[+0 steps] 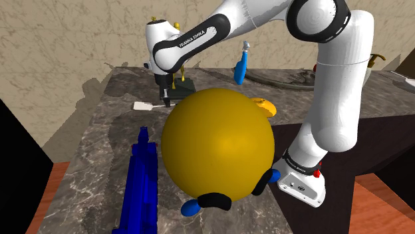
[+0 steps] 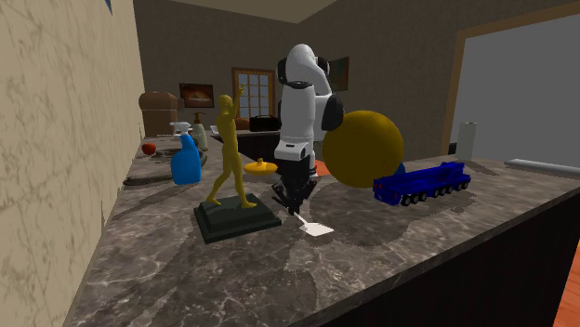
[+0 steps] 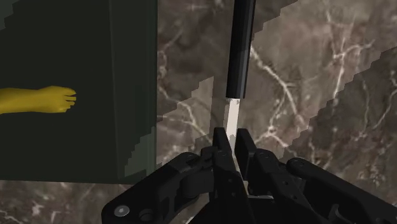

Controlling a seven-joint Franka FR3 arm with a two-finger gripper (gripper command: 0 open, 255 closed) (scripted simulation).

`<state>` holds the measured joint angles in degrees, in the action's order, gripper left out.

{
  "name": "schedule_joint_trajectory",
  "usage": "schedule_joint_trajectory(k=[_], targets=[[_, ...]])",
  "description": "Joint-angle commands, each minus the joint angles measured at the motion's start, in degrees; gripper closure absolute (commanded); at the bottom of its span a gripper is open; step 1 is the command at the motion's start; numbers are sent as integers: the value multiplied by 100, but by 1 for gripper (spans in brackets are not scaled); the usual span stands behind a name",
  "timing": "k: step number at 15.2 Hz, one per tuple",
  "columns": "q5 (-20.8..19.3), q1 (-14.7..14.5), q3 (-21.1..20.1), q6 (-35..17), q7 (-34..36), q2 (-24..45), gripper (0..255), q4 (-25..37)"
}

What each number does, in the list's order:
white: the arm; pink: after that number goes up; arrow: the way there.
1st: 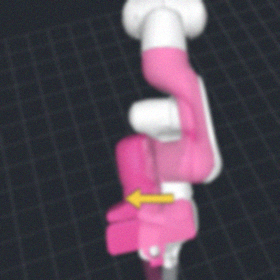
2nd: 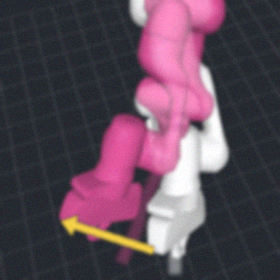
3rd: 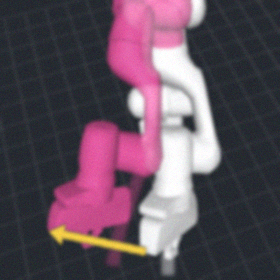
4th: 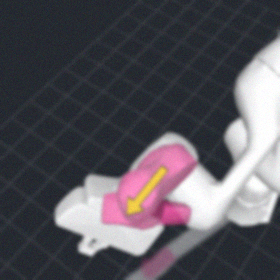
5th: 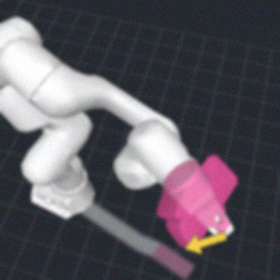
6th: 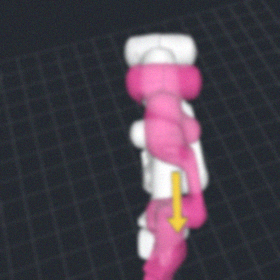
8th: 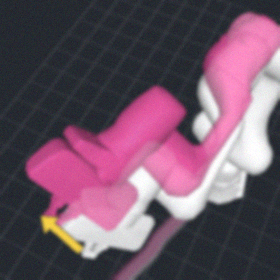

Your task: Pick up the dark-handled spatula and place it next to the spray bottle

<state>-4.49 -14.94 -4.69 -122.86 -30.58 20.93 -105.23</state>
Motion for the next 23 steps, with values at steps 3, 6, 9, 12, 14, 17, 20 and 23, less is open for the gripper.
schedule_joint_trajectory(k=[3,6,9,12,14,17,20,23], targets=[[0,0,0,0,0,0,255,0],[6,2,-2,66,-7,-37,255,29],[23,5,-8,259,-23,-146,255,113],[38,8,-13,457,-38,-244,255,214],[47,9,-17,590,-47,-306,255,286],[61,11,-21,792,-61,-391,255,404],[73,11,-25,997,-74,-466,255,534],[83,12,-28,1205,-87,-531,255,677]])
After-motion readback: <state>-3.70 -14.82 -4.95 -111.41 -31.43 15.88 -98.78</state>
